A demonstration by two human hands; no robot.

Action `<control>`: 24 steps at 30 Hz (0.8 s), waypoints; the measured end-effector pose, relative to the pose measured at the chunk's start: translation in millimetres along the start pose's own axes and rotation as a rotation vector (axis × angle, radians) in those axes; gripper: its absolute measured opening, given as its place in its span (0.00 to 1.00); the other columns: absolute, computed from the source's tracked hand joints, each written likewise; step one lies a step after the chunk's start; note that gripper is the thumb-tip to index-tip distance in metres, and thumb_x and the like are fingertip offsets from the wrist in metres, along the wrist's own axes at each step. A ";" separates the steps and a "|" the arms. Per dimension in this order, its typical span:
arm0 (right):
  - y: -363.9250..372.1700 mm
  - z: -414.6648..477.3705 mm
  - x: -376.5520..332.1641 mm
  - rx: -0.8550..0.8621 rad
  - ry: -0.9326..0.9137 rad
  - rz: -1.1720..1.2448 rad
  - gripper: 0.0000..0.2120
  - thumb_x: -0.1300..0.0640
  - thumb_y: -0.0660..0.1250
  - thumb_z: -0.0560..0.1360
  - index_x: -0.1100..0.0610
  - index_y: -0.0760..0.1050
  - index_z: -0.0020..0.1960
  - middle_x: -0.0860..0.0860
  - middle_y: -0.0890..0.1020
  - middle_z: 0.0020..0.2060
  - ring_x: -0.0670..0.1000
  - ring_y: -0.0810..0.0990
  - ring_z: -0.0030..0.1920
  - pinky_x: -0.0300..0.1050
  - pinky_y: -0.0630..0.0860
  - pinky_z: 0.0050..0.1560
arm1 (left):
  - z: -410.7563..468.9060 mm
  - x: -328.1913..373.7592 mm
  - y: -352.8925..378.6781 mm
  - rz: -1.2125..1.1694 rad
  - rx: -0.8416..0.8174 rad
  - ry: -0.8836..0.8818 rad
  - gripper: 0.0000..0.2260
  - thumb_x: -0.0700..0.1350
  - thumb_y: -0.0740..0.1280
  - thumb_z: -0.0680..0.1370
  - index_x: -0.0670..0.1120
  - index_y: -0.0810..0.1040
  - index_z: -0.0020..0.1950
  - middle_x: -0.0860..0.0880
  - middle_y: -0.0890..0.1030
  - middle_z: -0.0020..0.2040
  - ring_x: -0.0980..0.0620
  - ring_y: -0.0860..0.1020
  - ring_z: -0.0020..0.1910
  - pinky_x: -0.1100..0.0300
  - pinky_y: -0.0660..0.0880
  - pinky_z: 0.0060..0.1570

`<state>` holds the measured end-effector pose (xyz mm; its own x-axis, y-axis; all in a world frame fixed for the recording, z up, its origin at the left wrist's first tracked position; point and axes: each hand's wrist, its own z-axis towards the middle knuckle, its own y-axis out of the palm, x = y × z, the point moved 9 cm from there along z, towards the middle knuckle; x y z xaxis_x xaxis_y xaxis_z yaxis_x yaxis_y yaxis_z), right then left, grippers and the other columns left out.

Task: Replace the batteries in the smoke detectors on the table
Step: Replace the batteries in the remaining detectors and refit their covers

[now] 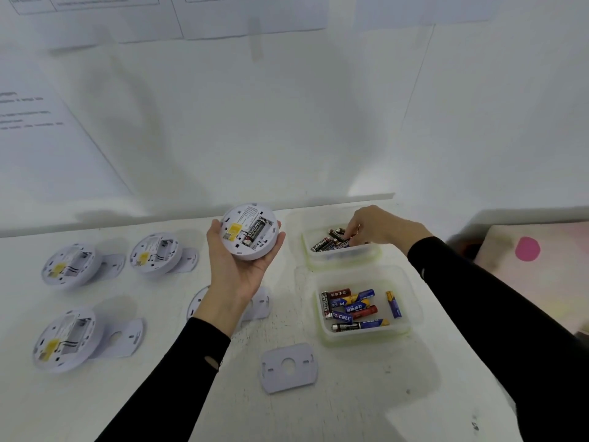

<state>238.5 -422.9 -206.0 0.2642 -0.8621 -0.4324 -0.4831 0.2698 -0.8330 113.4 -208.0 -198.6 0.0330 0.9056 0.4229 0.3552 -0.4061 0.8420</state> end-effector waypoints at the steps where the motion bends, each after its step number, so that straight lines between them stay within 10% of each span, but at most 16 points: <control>1: -2.8 -0.3 -1.6 0.028 -0.011 0.036 0.07 0.59 0.74 0.72 0.54 0.83 0.50 0.43 0.79 0.40 0.47 0.78 0.43 0.33 0.69 0.37 | -0.6 -0.5 0.9 0.009 -0.002 -0.001 0.25 0.59 0.62 0.80 0.42 0.74 0.69 0.37 0.80 0.62 0.34 0.80 0.58 0.41 0.80 0.51; 8: -29.5 -43.0 -63.7 0.235 -0.249 0.881 0.11 0.58 0.66 0.78 0.57 0.79 0.59 0.56 0.84 0.49 0.49 0.83 0.47 0.41 0.79 0.52 | -0.8 -5.9 5.0 0.020 0.005 -0.008 0.24 0.59 0.62 0.79 0.42 0.75 0.67 0.37 0.80 0.63 0.34 0.77 0.63 0.37 0.78 0.54; 17: -14.7 -80.6 -104.3 0.566 -0.350 0.863 0.04 0.61 0.74 0.72 0.59 0.82 0.47 0.53 0.84 0.40 0.46 0.82 0.40 0.40 0.78 0.42 | -12.7 -12.9 16.3 0.260 0.005 0.170 0.21 0.59 0.55 0.82 0.45 0.77 0.62 0.41 0.84 0.55 0.42 0.82 0.56 0.40 0.75 0.61; 24: 0.1 -91.6 -111.5 0.844 -0.389 0.645 0.06 0.58 0.69 0.76 0.58 0.83 0.51 0.48 0.80 0.48 0.42 0.79 0.48 0.33 0.74 0.51 | -17.9 -14.2 22.8 0.305 0.050 0.228 0.23 0.59 0.55 0.82 0.44 0.76 0.66 0.41 0.82 0.56 0.47 0.82 0.53 0.50 0.79 0.55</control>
<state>132.5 -366.1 -126.3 0.4824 -0.3048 -0.8212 0.0558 0.9463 -0.3185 104.4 -232.3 -179.4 -0.0621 0.6914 0.7198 0.4069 -0.6410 0.6508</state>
